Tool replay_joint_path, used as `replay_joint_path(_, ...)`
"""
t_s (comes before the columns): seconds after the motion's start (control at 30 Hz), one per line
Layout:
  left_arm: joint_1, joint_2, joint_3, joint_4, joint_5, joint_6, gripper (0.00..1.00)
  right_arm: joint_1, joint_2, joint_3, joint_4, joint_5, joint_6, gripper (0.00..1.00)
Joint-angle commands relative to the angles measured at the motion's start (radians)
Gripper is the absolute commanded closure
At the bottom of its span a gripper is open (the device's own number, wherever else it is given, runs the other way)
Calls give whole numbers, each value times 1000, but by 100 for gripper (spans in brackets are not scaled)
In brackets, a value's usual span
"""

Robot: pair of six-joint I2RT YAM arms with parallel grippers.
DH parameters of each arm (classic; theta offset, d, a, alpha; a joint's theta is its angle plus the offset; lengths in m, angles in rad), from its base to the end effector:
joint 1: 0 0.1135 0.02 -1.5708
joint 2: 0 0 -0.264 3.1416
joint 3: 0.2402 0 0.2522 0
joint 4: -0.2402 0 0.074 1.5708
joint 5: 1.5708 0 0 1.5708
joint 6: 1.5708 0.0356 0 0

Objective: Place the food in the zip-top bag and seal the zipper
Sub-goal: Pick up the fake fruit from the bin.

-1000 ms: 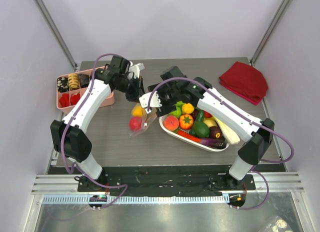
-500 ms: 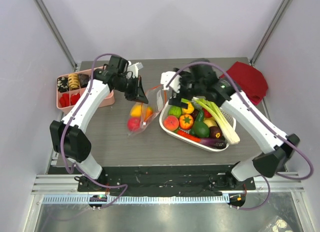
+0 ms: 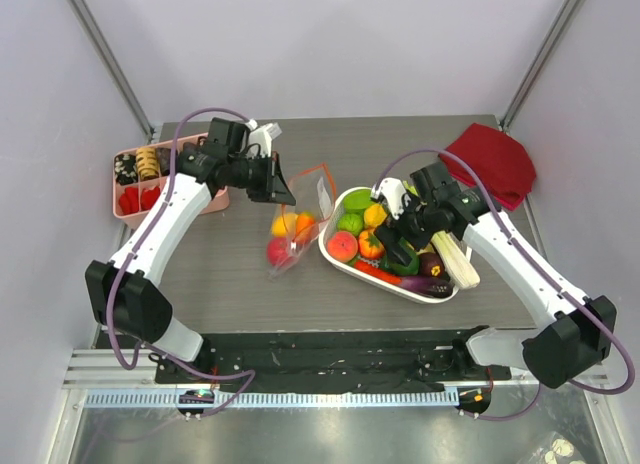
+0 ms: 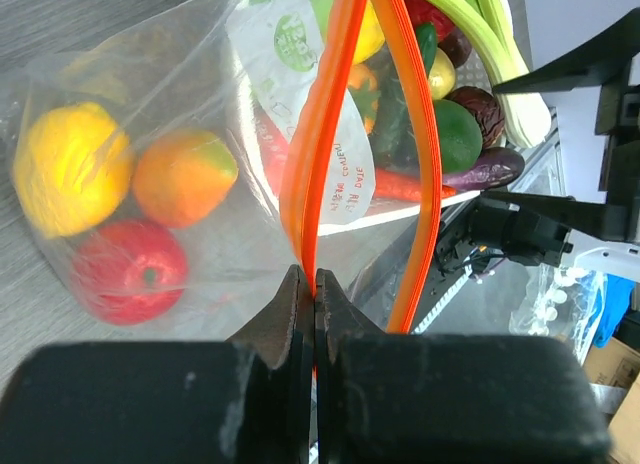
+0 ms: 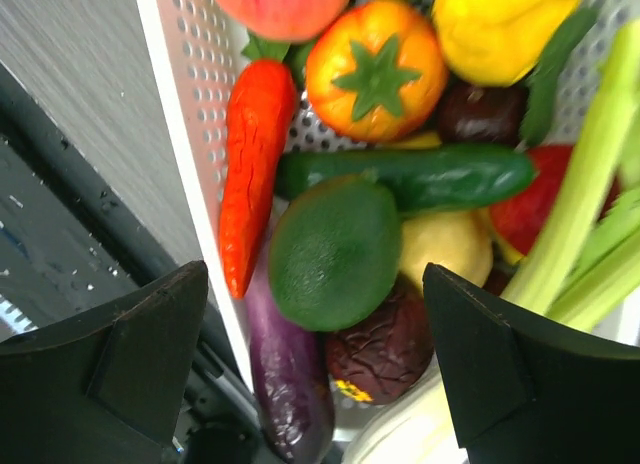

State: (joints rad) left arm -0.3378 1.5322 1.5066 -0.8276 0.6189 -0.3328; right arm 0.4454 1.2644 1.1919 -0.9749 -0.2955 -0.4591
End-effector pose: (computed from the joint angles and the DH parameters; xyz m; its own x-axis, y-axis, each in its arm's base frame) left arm 0.2988 -0.1269 0.3534 -0.8776 0.0262 -0.4787 0.3631 0.6884 -0.6279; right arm 0.2149 0.1141 0.3137 -0.4599 -0.6893 -0.5598 -0.8336 0.5524 0.0046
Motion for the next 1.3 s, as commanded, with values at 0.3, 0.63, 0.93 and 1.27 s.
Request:
replay_joint_path(0.3,3,0,55,-33,-116,14,100,-1,7,-118,28,47,73,9)
replay_joint_path(0.63,2,26,87,-82,-159,28,100,-1,53,-149,84,78,57,10)
replay_joint_path(0.93,2,17,72,-76,-79,69,100,-2,59,-36,53,38,34,63)
replay_joint_path(1.27,3,-75,-3,21,-65,121,100,-2,50,259,281,-280,216,74)
